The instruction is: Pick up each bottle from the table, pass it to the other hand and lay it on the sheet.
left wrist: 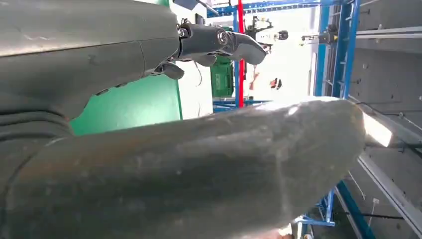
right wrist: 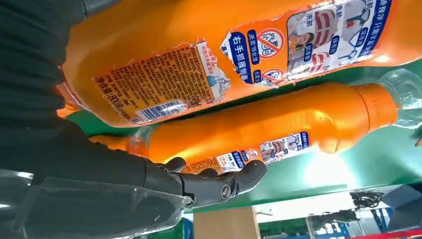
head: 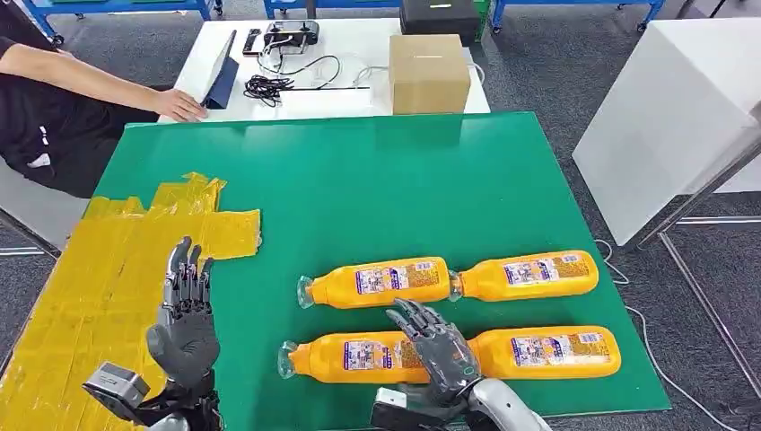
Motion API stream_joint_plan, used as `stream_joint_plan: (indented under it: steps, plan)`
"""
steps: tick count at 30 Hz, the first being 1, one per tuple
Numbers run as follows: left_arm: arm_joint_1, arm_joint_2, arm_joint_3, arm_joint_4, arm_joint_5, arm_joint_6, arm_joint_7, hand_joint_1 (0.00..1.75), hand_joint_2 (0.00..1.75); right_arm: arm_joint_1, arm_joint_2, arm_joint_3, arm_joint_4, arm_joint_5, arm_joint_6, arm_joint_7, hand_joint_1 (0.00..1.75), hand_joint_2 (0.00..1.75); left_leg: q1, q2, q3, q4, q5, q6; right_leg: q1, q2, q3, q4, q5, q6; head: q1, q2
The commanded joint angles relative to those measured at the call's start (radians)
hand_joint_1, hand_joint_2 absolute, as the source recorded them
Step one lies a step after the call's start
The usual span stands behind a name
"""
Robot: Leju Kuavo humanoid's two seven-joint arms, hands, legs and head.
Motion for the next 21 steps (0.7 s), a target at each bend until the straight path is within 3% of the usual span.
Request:
stream_joint_plan:
  steps: [1,12,18,19,20,21]
  plan:
    - [-0.045,-0.003,0.009,0.030,0.011,-0.019,0.013,0.00,0.00,-0.103,0.008,0.055,0.140,-0.078,0.102,0.012,0.00,1.75,0.001,0.002,0.002,-0.001,0.000,-0.001,0.001,0.002,0.002,-0.002,0.001,0.000,0.000,0.000]
    - [-0.070,0.003,-0.015,0.046,0.030,-0.006,0.041,0.00,0.00,-0.201,0.055,0.120,0.289,-0.135,0.161,0.029,0.00,1.75,0.001,0.002,0.003,-0.001,0.000,-0.001,0.001,0.002,0.003,-0.002,0.001,0.000,0.000,0.000]
    - [-0.086,0.008,-0.017,0.054,0.046,-0.010,0.039,0.00,0.00,-0.256,0.053,0.178,0.375,-0.176,0.251,0.048,0.00,1.75,0.001,0.002,0.005,-0.002,0.001,-0.001,0.001,0.001,0.004,-0.003,0.001,0.000,0.000,0.000]
    - [-0.092,0.009,-0.020,0.060,0.048,-0.010,0.041,0.00,0.00,-0.262,0.047,0.184,0.385,-0.193,0.265,0.049,0.31,1.75,0.001,0.003,0.005,-0.002,0.001,-0.001,0.001,0.001,0.004,-0.003,0.001,0.000,0.000,0.000]
    - [-0.095,0.010,-0.022,0.064,0.051,-0.009,0.042,0.00,0.00,-0.266,0.041,0.192,0.387,-0.204,0.273,0.047,1.69,1.75,0.001,0.003,0.005,-0.002,0.001,-0.001,0.002,0.001,0.004,-0.003,0.002,0.000,0.000,0.000]
    - [-0.099,0.011,-0.023,0.070,0.055,-0.008,0.043,0.00,0.00,-0.272,0.034,0.201,0.389,-0.212,0.276,0.046,1.75,1.75,0.001,0.002,0.006,-0.002,0.001,-0.001,0.001,0.000,0.005,-0.003,0.002,0.000,0.000,0.000]
